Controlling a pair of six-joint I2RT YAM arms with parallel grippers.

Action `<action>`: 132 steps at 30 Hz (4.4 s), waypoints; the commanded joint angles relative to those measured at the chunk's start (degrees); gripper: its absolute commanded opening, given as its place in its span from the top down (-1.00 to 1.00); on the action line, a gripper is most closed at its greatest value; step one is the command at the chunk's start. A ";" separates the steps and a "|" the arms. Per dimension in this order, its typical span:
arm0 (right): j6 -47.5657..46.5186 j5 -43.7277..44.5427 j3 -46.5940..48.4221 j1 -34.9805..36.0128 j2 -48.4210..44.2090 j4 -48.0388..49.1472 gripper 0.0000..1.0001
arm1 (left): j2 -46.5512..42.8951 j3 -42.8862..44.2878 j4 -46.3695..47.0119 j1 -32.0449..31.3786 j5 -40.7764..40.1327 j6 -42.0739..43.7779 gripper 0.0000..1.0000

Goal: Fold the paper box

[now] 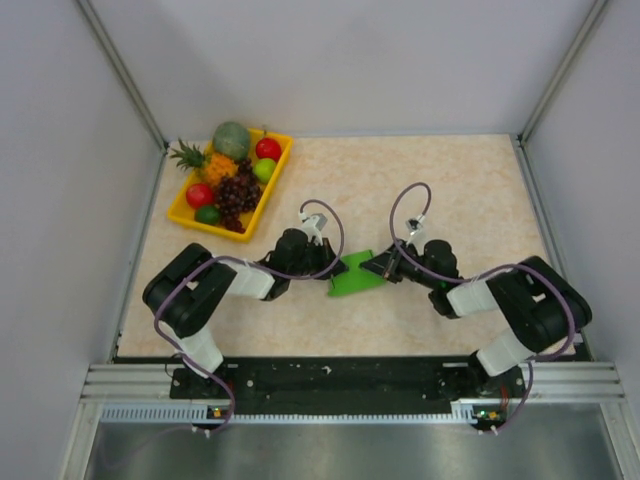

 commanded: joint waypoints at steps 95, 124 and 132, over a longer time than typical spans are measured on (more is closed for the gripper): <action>-21.90 11.06 9.81 -1.18 -10.18 -36.31 0.11 | -2.96 11.73 -28.87 -5.26 -1.46 21.21 0.52; -30.52 15.44 14.83 1.19 -13.51 -48.98 -0.11 | -2.25 13.67 -30.54 -5.26 -1.19 21.65 0.51; -30.35 10.78 17.82 1.37 -5.60 -46.24 0.19 | -2.43 13.84 -31.06 -5.26 -1.45 21.74 0.51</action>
